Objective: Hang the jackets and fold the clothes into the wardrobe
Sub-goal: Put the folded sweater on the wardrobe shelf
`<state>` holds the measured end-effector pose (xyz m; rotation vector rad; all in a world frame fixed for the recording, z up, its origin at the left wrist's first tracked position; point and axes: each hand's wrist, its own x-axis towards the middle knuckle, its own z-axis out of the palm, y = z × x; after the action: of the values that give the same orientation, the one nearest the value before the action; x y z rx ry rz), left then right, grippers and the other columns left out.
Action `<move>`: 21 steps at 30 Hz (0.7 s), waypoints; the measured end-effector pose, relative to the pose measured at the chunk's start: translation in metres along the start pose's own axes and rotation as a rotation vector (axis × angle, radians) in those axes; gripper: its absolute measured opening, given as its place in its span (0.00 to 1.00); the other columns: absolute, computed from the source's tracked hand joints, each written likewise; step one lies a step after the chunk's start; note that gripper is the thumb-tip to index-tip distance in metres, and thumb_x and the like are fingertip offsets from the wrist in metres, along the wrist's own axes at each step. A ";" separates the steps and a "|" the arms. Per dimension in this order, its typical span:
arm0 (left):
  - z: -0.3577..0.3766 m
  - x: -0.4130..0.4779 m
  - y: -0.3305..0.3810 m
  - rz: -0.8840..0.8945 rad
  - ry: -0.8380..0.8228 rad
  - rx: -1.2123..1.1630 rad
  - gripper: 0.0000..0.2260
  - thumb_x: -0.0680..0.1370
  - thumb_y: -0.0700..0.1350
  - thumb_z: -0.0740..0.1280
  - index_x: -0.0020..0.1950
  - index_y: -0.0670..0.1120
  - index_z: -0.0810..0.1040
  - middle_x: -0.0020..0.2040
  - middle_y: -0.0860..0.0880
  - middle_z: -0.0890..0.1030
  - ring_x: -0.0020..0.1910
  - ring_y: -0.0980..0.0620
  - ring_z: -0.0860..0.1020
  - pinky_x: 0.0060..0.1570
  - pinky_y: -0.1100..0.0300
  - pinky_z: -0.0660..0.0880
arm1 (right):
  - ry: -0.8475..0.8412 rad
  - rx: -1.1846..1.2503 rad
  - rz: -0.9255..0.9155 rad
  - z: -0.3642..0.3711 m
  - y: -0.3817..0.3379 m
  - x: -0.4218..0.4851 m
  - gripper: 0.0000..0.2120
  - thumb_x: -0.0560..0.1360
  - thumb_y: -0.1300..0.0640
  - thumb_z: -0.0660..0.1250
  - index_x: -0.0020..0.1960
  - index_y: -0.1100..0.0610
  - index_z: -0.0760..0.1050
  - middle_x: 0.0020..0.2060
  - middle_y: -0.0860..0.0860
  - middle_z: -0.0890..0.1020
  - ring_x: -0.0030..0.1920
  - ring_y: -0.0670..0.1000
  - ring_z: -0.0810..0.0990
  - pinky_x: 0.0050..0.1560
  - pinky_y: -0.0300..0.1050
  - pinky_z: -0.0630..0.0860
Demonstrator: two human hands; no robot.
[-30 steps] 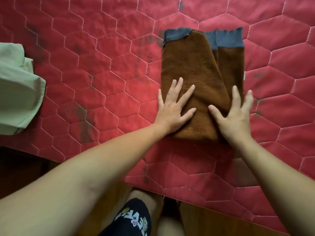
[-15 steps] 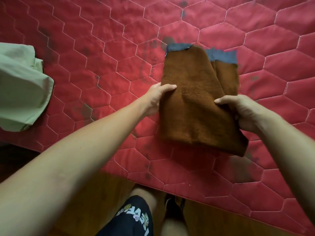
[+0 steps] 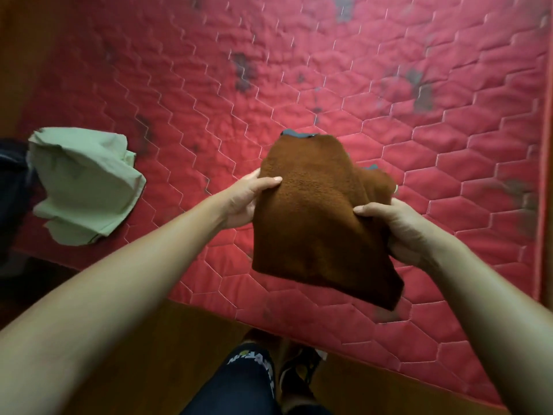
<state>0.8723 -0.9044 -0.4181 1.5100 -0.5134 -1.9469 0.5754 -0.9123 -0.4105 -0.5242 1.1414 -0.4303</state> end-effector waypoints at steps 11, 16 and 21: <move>0.027 -0.210 0.065 0.177 0.121 -0.091 0.19 0.81 0.41 0.65 0.72 0.49 0.72 0.65 0.41 0.81 0.61 0.43 0.82 0.59 0.48 0.80 | -0.100 -0.127 -0.141 0.099 -0.076 -0.158 0.21 0.74 0.67 0.71 0.66 0.59 0.74 0.56 0.64 0.84 0.50 0.60 0.85 0.49 0.52 0.82; 0.033 -0.286 0.075 0.246 0.142 -0.129 0.19 0.80 0.38 0.66 0.71 0.47 0.73 0.63 0.40 0.82 0.61 0.41 0.81 0.56 0.48 0.81 | -0.146 -0.188 -0.182 0.134 -0.094 -0.213 0.22 0.73 0.64 0.74 0.65 0.57 0.74 0.55 0.63 0.85 0.53 0.63 0.86 0.53 0.57 0.82; 0.018 -0.353 0.074 0.326 0.135 -0.158 0.21 0.79 0.36 0.67 0.72 0.43 0.72 0.64 0.38 0.81 0.64 0.40 0.79 0.60 0.50 0.80 | -0.176 -0.263 -0.237 0.184 -0.100 -0.256 0.18 0.75 0.66 0.71 0.64 0.59 0.75 0.52 0.62 0.86 0.49 0.60 0.86 0.47 0.52 0.82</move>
<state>0.9281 -0.7221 -0.1120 1.3528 -0.4999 -1.5857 0.6494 -0.8139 -0.1035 -0.9159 0.9735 -0.4312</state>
